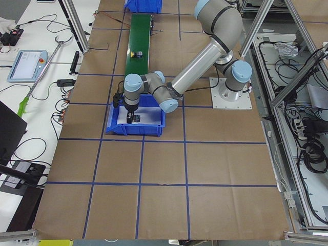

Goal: Transport two buttons from left to right
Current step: 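Move the left gripper back into the bin and grasp the red-capped button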

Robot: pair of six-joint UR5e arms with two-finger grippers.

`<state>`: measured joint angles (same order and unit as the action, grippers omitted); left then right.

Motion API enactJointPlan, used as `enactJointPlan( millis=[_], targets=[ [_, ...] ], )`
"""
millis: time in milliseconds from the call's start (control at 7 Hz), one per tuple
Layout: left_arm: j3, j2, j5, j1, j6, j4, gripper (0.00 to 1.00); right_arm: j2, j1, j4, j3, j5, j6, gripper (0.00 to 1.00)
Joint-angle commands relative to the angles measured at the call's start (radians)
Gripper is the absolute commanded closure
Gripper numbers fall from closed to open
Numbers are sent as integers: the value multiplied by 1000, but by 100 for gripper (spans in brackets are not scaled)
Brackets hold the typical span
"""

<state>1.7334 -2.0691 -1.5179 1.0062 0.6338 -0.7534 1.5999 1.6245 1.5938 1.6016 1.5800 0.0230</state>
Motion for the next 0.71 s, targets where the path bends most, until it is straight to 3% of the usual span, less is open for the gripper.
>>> enactJointPlan(
  millis=[0,571],
  targets=[
    [-18,18,-1,-1,-14,-58,95,0,0,0,0,0,0,0],
    [-165,150,15,2,-23,-427,100,0,0,2,0,0,0,0]
  ],
)
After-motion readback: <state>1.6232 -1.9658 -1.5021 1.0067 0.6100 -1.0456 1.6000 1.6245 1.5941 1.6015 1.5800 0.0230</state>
